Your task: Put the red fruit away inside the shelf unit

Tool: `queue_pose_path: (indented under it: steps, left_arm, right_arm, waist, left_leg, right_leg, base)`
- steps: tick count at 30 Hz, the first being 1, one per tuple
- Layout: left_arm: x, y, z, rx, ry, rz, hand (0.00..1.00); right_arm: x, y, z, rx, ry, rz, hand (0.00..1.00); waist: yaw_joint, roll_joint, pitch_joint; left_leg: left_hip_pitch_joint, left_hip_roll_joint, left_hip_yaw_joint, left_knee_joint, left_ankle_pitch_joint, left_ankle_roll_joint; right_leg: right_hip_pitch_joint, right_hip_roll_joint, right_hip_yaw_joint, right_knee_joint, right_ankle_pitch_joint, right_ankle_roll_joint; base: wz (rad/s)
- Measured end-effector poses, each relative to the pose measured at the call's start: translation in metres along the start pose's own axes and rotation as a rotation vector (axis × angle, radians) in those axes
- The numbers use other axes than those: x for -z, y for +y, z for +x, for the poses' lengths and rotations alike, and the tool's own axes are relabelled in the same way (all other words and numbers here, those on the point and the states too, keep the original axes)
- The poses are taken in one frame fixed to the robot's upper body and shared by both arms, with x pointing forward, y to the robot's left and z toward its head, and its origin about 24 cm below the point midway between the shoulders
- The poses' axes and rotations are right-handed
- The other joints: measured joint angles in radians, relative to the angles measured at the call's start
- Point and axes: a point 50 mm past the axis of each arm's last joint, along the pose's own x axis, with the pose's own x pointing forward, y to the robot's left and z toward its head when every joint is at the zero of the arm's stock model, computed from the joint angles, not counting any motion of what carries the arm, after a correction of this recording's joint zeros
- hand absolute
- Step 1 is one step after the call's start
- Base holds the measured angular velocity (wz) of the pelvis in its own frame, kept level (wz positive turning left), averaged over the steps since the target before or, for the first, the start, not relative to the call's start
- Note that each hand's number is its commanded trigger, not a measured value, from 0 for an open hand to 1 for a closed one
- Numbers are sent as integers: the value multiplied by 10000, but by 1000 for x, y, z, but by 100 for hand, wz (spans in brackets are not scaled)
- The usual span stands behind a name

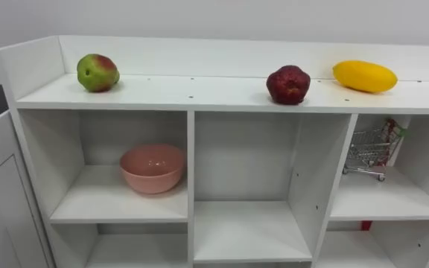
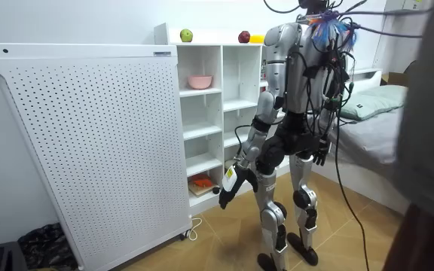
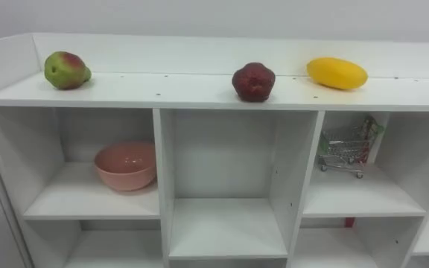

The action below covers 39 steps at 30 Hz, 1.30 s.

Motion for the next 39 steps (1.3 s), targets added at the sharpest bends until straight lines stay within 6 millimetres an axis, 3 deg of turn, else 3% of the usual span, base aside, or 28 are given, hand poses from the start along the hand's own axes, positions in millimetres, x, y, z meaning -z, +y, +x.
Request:
queue_pose_path:
  steps: [8,14,17,19,23,25,26,28,30,32,34,39]
  left_arm:
    - [1,0,0,5,-19,-1,0]
    - [-2,-4,-1,106,-220,222,0]
    - [-4,-3,-1,79,-393,146,0]
    - [-7,-2,-1,-8,-611,60,0]
    - [-11,0,-1,-389,-873,-14,0]
    - [-15,2,-1,-553,-1045,-315,0]
    - [-16,2,-1,-585,-1091,-344,0]
    - [-16,2,-1,-637,-1184,-300,0]
    - [-17,3,-2,-755,-1335,-259,0]
    - [-15,4,-2,-854,-1366,-74,0]
    - [-11,-1,-3,-749,-1379,262,0]
    - [-7,-4,-4,-601,-1310,348,0]
  right_arm:
    - [-1,0,0,3,-29,143,0]
    - [-4,1,0,98,-75,1781,0]
    - [-21,-2,0,257,-757,2725,0]
    - [-43,-8,-1,520,-1548,4092,0]
    - [-90,-16,-12,1037,-3445,5222,0]
    - [-134,-19,-36,1190,-5543,5812,0]
    - [-145,-20,-44,1197,-6147,5888,0]
    - [-180,-27,-80,1572,-8456,5794,0]
    - [-200,-29,-107,2009,-10115,5395,0]
    - [-211,-29,-127,2506,-11310,5048,0]
    - [-222,-27,-153,2901,-12513,5051,0]
    - [-237,-30,-177,4040,-13831,5139,0]
  waist:
    - [25,27,-10]
    - [17,79,2]
    - [-58,73,4]
    - [-111,65,1]
    - [-284,13,-16]
    - [-442,45,8]
    - [-442,61,7]
    - [-311,101,0]
    - [-254,136,-7]
    - [-229,95,-56]
    - [-225,81,-55]
    - [-52,45,-87]
  left_leg:
    - [-14,7,-2,18,-1,0]
    - [8,9,16,10,-1,0]
    - [-1,6,20,53,-1,1]
    - [-6,0,24,36,0,2]
    - [-39,-36,32,59,0,1]
    - [-149,-50,92,92,1,-1]
    - [-172,-50,105,96,2,0]
    - [-72,-52,137,74,6,-1]
    - [-64,-39,128,84,6,-2]
    - [-103,-25,150,79,6,-2]
    - [-151,-15,195,84,9,-7]
    - [-176,16,304,101,13,-12]
  right_leg:
    - [1,3,-2,24,0,0]
    - [-46,2,43,75,0,1]
    - [-37,1,18,70,1,1]
    - [-45,-3,8,46,1,1]
    - [-42,-1,-38,33,1,1]
    - [-213,1,2,56,1,1]
    - [-214,1,11,72,1,1]
    - [-223,15,196,61,1,1]
    - [-239,36,243,70,2,0]
    - [-331,49,240,128,2,0]
    - [-423,57,264,180,5,-2]
    - [-516,79,365,200,54,-17]
  base:
    - [0]
    - [-1]
    - [0]
    - [0]
    - [0]
    - [-2]
    - [-6]
    - [-9]
    - [-9]
    - [0]
    - [-9]
    - [-8]
